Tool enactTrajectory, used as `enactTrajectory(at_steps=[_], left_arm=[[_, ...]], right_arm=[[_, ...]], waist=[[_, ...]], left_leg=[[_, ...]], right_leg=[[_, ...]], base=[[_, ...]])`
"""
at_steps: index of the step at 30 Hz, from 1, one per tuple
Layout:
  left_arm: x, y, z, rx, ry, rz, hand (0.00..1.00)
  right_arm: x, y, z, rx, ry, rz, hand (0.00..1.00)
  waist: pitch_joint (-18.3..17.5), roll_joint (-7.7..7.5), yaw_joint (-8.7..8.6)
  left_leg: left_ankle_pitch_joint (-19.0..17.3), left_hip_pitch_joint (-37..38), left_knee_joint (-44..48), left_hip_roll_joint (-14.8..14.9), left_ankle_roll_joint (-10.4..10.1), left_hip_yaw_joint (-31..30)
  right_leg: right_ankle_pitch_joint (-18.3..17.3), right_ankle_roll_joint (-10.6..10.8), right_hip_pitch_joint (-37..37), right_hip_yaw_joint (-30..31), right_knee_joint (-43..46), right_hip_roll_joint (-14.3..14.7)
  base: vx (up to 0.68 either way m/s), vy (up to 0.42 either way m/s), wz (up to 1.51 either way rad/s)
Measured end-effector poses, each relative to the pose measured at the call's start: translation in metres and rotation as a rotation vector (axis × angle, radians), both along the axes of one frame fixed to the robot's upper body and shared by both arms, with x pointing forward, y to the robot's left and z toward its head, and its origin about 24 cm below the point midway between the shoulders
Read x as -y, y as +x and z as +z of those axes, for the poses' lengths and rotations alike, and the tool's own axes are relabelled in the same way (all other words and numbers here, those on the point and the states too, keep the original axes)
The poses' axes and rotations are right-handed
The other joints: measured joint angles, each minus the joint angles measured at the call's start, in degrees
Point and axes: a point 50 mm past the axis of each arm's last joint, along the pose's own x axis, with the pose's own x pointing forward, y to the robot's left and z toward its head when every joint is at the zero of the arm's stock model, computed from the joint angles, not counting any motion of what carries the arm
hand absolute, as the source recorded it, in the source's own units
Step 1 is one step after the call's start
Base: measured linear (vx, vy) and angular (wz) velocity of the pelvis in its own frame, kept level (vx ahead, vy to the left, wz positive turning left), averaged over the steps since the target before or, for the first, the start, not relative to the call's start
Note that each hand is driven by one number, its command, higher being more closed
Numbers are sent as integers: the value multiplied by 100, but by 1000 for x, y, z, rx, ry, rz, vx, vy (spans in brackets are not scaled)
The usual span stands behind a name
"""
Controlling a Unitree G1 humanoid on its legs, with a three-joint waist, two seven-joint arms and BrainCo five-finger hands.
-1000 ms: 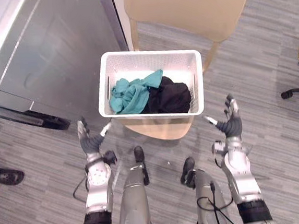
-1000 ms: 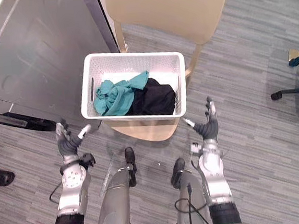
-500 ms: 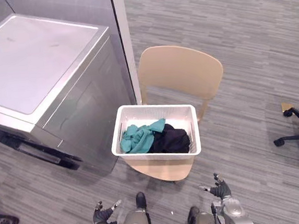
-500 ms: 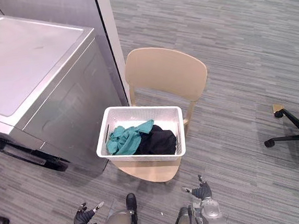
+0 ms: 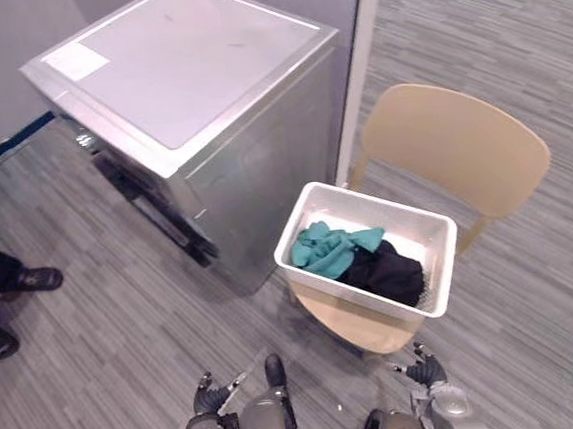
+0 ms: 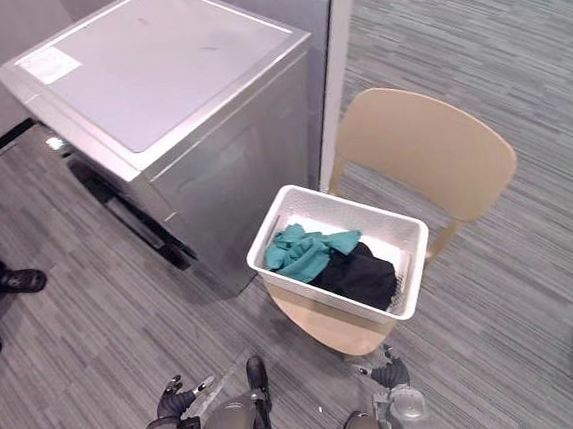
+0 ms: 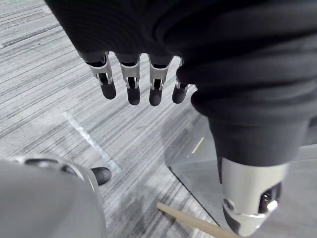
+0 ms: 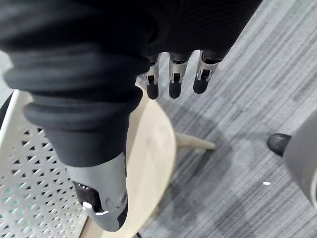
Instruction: Pick up the laundry basket with both hands and put the clothes into the washing machine.
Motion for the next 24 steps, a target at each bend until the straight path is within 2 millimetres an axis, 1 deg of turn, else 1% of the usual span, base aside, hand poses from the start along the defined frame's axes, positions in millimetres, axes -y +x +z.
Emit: enactTrajectory(at_steps=[1,2,3,4,5,6,7,8,9,10,11,12,13,14,15,16,17,18,19,20,21,22,23,24], left_arm=[[2,2,1,5,9,-23,0],[4,4,1,7,21,-57,0],[4,8,2,8,33,-86,0],[10,11,3,8,34,-124,0],[16,17,4,18,39,-177,0],[18,18,4,19,41,-195,0],[21,19,4,22,44,-217,0],[23,18,4,19,45,-233,0],[25,16,2,9,41,-242,0],[24,18,4,20,46,-244,0],[23,13,3,17,48,-245,0],[15,13,3,9,68,-241,0],[12,12,3,4,75,-242,0],[11,10,2,-1,76,-239,0],[11,8,2,-6,75,-238,0],[12,7,1,-7,68,-230,0],[12,7,1,-8,65,-222,0],[11,6,0,-16,65,-216,0],[14,5,-1,-20,57,-218,0],[15,3,-2,-25,54,-217,0],[15,2,-2,-29,53,-214,0],[15,3,-2,-27,51,-211,0],[16,2,-2,-28,50,-208,0],[16,1,-3,-29,41,-190,0]], right_arm=[[3,4,2,12,-3,-15,0],[2,2,1,10,5,-28,0],[-1,2,1,13,14,-32,0],[-2,0,0,8,21,-38,0],[-2,-2,-1,-1,26,-47,0],[-2,-3,-2,-6,30,-54,0],[-2,-3,-3,-14,31,-57,0],[-1,-4,-4,-26,30,-58,0],[-4,-6,-6,-43,40,-57,0],[-5,-6,-6,-44,41,-55,0],[-3,-5,-5,-43,30,-36,0],[-12,-3,-6,-46,49,-24,0],[-15,-5,-8,-56,56,-15,0],[-15,-5,-8,-57,57,-13,0],[-16,-6,-8,-59,55,-9,0],[-17,-6,-8,-61,51,9,0],[-16,-4,-7,-55,48,16,0],[-15,-2,-6,-50,38,28,0],[-14,-2,-6,-48,33,34,0],[-14,-1,-5,-44,31,41,0],[-15,0,-4,-32,30,50,0],[-15,-2,-4,-31,32,53,0],[-16,-1,-4,-25,37,57,0],[-19,2,-2,-8,50,66,0]], waist=[[-89,-26,-19],[-155,-76,-29],[-173,-127,-32],[-187,-163,-44],[-189,-156,-81],[-187,-152,-82],[-171,-115,-73],[-154,-75,-83],[-140,-112,-133],[-144,-100,-139],[-92,201,-20],[-58,-26,-38],[-42,15,-99],[-46,0,-161],[-27,42,-162],[9,75,-167],[14,54,-168],[46,111,-181],[65,127,-236],[71,144,-288],[64,130,-311],[73,133,-290],[72,167,-268],[66,236,-206]], left_leg=[[126,15,-40,-148,245,86],[30,-14,-114,-215,275,114],[-242,-23,-131,-264,105,166],[-373,-77,-43,-318,25,258],[-469,-164,191,-405,142,204],[-606,-228,385,-431,149,155],[-902,-325,794,-453,181,95],[-1048,-284,877,-515,178,97],[-1174,-60,784,-638,70,262],[-1357,-104,1269,-564,134,285],[-1940,-58,1887,-357,232,-81],[-2000,102,1844,-579,232,-128],[-1963,161,1692,-701,266,-191],[-1929,248,1555,-773,284,-274],[-1909,274,1482,-822,257,-341],[-1804,375,1246,-929,246,-422],[-1756,433,1129,-985,233,-474],[-1684,499,932,-1094,150,-631],[-1603,606,758,-1206,118,-771],[-1568,630,735,-1264,171,-886],[-1548,686,706,-1388,204,-1098],[-1503,774,652,-1447,276,-1265],[-1484,799,636,-1444,308,-1347],[-1442,887,552,-1418,337,-1492]], right_leg=[[90,34,-2,-40,61,-125],[155,118,84,-178,-75,-181],[150,156,232,-392,-263,-199],[230,286,428,-591,-483,-203],[294,367,604,-732,-544,-257],[298,373,647,-779,-488,-309],[299,370,692,-760,-215,-437],[362,270,653,-714,165,-603],[651,-245,360,-483,734,-977],[711,-544,157,-288,1174,-1115],[563,-896,-258,184,2088,-1062],[259,-508,-536,811,2376,-920],[4,-323,-695,1041,2382,-645],[-247,-269,-859,1213,2279,-244],[-319,-227,-947,1236,2138,-8],[-390,-129,-1110,1337,1744,395],[-388,-126,-1190,1390,1526,585],[-370,-127,-1333,1522,1073,922],[-291,-155,-1388,1728,711,1108],[-190,-232,-1418,1857,664,1169],[-51,-307,-1394,2015,616,1210],[41,-394,-1269,1983,490,1220],[68,-398,-1182,1921,381,1237],[167,-440,-948,1834,41,1320]], base=[[122,226,77],[97,264,70],[88,199,87],[105,217,109],[91,174,100],[76,205,80],[68,232,55],[81,298,57],[117,275,35],[195,210,-9],[242,177,-19],[230,159,-5],[171,178,38],[116,130,39],[98,131,40],[74,99,32],[92,111,53],[123,94,81],[141,84,97],[190,58,116],[232,22,103],[243,11,91],[311,0,66],[295,5,50]])
